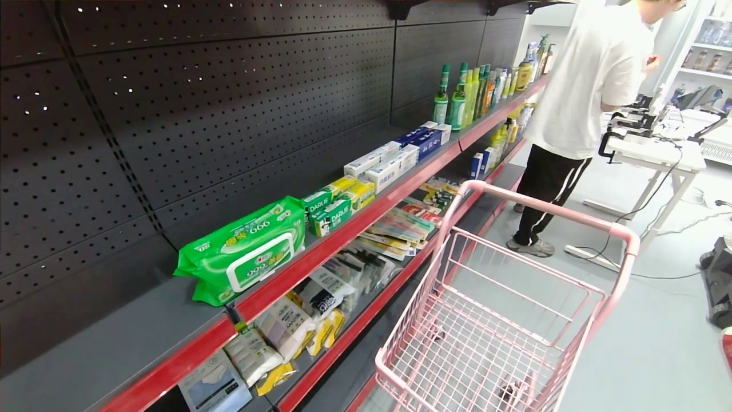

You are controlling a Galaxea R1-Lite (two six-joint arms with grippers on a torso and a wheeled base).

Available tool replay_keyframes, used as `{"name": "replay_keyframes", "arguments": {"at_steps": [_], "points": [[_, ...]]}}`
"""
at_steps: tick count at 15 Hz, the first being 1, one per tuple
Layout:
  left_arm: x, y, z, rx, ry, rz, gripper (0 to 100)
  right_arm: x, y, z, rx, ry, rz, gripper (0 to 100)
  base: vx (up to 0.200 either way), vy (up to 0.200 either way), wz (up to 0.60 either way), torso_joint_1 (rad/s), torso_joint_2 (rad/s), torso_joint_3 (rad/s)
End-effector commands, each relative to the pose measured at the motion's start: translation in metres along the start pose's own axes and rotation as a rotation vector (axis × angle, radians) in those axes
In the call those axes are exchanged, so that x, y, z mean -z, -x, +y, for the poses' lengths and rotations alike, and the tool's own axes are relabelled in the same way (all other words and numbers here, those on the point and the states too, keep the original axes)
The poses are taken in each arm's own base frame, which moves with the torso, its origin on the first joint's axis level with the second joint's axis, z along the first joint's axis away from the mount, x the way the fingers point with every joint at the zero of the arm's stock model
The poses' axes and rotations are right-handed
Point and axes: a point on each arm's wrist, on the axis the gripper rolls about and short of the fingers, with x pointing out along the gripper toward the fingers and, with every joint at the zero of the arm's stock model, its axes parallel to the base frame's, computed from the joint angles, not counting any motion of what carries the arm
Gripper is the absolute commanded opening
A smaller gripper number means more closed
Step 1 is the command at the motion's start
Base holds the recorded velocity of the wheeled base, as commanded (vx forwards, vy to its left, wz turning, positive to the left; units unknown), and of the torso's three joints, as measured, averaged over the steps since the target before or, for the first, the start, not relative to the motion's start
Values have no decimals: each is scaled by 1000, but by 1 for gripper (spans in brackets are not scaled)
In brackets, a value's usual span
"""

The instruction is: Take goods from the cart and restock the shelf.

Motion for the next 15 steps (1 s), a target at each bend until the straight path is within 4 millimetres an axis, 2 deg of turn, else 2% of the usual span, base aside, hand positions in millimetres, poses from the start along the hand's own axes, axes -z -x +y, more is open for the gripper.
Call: {"name": "replay_keyframes", "arguments": {"at_steps": [1,8,13,15], "points": [[0,0,0,-1,0,1,0,0,-3,0,-1,0,15,0,0,0,0,168,-349,-188],[0,0,0,-1,0,1,0,4,-4,1,-6,5,29,0,0,0,0,159,-348,-189],[0,0,0,-1,0,1,0,12,-5,2,-3,31,52,0,0,0,0,96,-200,-113],[0,0,0,-1,0,1,0,11,-6,2,-4,34,55,0,0,0,600,2,0,2]]}}
